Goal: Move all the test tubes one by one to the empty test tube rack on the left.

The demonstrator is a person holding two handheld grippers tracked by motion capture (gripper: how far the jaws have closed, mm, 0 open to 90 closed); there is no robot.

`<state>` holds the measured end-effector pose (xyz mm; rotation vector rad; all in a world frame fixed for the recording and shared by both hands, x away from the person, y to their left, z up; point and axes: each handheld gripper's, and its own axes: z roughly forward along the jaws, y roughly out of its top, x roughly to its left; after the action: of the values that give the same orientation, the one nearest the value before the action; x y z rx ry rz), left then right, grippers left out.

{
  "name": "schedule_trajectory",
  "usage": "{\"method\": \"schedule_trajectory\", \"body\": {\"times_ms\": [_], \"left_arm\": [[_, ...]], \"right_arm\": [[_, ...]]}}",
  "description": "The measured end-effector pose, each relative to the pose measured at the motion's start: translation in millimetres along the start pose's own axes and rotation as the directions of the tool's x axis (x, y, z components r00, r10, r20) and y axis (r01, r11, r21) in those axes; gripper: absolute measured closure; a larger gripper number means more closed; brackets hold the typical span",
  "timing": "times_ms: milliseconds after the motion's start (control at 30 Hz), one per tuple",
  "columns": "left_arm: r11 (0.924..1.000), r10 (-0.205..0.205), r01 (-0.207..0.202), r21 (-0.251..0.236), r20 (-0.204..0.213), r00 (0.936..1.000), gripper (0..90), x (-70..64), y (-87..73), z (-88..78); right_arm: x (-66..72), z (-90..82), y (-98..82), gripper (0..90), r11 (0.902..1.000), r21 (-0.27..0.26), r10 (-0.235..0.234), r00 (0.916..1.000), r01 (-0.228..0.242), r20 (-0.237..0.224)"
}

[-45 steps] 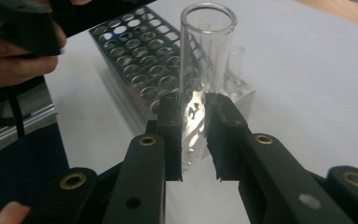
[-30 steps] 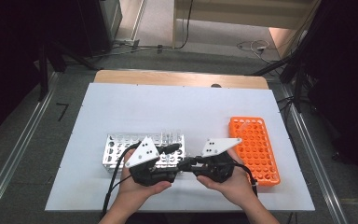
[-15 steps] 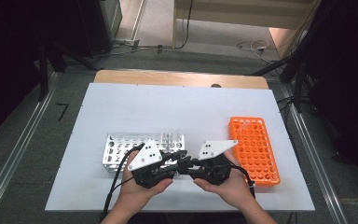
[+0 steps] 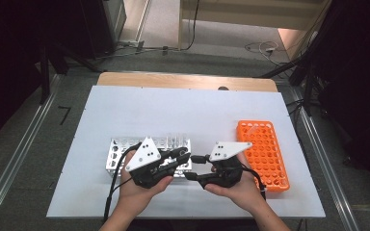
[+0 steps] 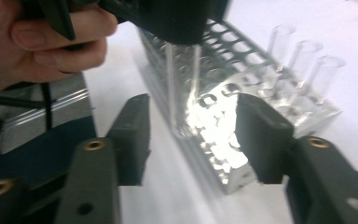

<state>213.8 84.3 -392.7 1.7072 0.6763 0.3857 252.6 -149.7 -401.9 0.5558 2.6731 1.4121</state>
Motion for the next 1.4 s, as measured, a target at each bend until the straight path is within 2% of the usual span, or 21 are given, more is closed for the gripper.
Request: {"method": "schedule_trajectory", "body": {"times_ms": [67,167,233,267,433,600,900,1067,1233,1400], "left_arm": [[1.0,-0.002,0.002,-0.007,-0.019,0.9998,75.0,3.3,1.3,-2.3],[1.0,-0.004,0.004,-0.009,-0.034,0.9994,75.1,8.5,3.7,-4.7],[0.9999,-0.01,0.01,-0.01,-0.04,0.9992,75.0,12.2,5.3,-6.2],[0.9999,-0.01,0.009,-0.009,-0.044,0.999,75.0,14.0,6.0,-6.7],[0.9999,-0.015,0.014,-0.008,-0.068,0.9976,75.1,25.5,9.7,-11.6],[0.9996,-0.023,0.022,-0.017,-0.099,0.9948,75.1,37.2,11.9,-17.7],[0.998,-0.061,0.058,-0.027,-0.158,0.9855,75.1,62.6,9.2,-18.8],[0.9966,-0.08,0.075,-0.034,-0.179,0.9806,75.1,75.2,4.5,-14.0],[0.9956,-0.086,0.077,-0.054,-0.198,0.9765,75.1,82.4,1.4,-5.5],[0.9947,-0.088,0.074,-0.071,-0.212,0.9734,75.1,87.8,-3.3,3.0]], "right_arm": [[-3.2,-4.3,-0.8,31.5,0.9999,-0.014,-0.003,0.9996,0.004,0.03],[-10.1,-11.4,-2.5,22.8,0.9993,-0.031,0.023,0.9978,-0.021,0.063],[-15.8,-16.5,-4.2,17.7,0.9983,-0.046,0.038,0.9967,-0.035,0.072],[-18.6,-18.9,-5.2,12.2,0.9981,-0.048,0.043,0.996,-0.039,0.079],[-33.9,-29.8,-11.8,0.0,0.9956,-0.069,0.069,0.9939,-0.063,0.086],[-46.0,-40.9,-17.5,0.0,0.9921,-0.096,0.091,0.9912,-0.082,0.096],[-67.0,-62.4,-29.0,0.0,0.9816,-0.138,0.155,0.9743,-0.133,0.164],[-75.7,-71.7,-33.8,0.0,0.9783,-0.148,0.171,0.9681,-0.145,0.183],[-82.3,-77.8,-39.0,0.0,0.9741,-0.154,0.195,0.9607,-0.166,0.198],[-84.9,-80.9,-40.9,0.0,0.973,-0.156,0.2,0.9585,-0.169,0.203]]}}
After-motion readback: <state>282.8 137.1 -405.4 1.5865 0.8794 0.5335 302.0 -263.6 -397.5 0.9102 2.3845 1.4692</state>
